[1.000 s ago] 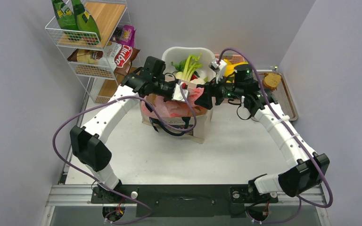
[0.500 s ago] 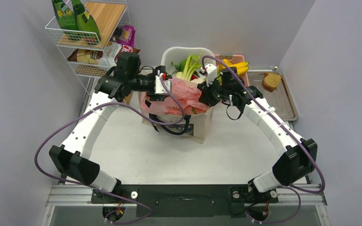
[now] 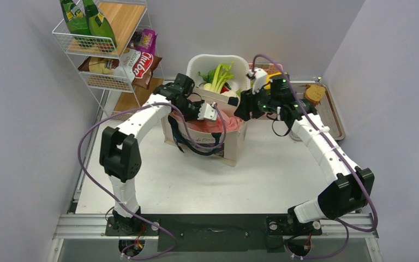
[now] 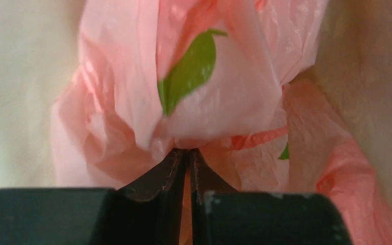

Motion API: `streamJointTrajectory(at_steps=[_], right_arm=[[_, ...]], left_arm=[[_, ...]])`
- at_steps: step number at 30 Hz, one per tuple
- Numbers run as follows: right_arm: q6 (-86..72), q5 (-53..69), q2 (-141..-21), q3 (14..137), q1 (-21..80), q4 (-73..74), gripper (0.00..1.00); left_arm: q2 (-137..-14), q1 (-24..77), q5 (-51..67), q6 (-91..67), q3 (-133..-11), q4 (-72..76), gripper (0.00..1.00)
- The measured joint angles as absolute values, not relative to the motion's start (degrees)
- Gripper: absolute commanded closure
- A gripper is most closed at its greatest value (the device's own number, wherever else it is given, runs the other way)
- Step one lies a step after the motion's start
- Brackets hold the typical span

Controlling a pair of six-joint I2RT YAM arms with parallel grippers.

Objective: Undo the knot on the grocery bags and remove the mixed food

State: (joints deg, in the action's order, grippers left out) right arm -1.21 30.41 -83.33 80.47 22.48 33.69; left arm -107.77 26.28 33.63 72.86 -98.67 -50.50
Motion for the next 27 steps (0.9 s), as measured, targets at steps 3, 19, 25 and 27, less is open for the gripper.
streamJointTrajectory(at_steps=[3,19,25,27], right_arm=[[-3.38,31.24,-81.3,80.47,17.45,33.65,0.44],[-5.08,31.31,-78.81,81.49,15.2,32.93,0.41],[-5.06,30.79,-79.7,83.44,15.42,32.18,0.4],[-5.06,30.61,-79.72,83.92,15.42,32.12,0.39]], left_arm=[[-111.83,28.67,31.35,75.66,-98.8,-51.92,0.78],[-100.84,34.02,26.44,67.79,-108.95,-57.12,0.25],[-93.32,32.73,27.33,63.57,-112.62,-54.41,0.29],[-93.12,30.92,28.38,60.07,-113.47,-53.82,0.29]])
